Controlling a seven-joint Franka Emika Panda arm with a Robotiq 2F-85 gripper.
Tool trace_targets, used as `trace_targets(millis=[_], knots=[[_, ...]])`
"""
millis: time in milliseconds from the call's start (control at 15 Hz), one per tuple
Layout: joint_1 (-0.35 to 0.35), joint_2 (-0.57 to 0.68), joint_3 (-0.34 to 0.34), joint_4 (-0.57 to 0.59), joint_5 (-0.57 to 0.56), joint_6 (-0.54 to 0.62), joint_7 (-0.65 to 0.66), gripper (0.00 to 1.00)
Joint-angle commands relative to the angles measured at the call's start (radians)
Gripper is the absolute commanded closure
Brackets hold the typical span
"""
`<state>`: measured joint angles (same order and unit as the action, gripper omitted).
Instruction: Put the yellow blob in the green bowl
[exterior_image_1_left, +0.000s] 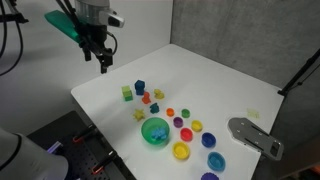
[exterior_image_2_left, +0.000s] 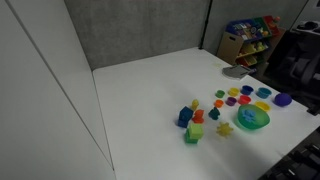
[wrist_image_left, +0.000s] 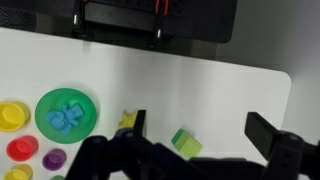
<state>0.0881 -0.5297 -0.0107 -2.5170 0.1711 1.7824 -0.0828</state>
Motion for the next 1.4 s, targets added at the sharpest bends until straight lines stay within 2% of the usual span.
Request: trace_targets(millis=[0,667,1000,1333], knots=[[-0.004,0.117,0.035,0.047,-0.015,0.112,0.002,0.0],[-0.009,0.405,0.079,0.024,-0.119,0.525,0.031,0.0],[-0.013,0.544,0.079,-0.02,-0.276,0.733,0.13,0.0],[0.009,0.689,0.05,-0.024,-0.413,0.863,0.306,0.0]])
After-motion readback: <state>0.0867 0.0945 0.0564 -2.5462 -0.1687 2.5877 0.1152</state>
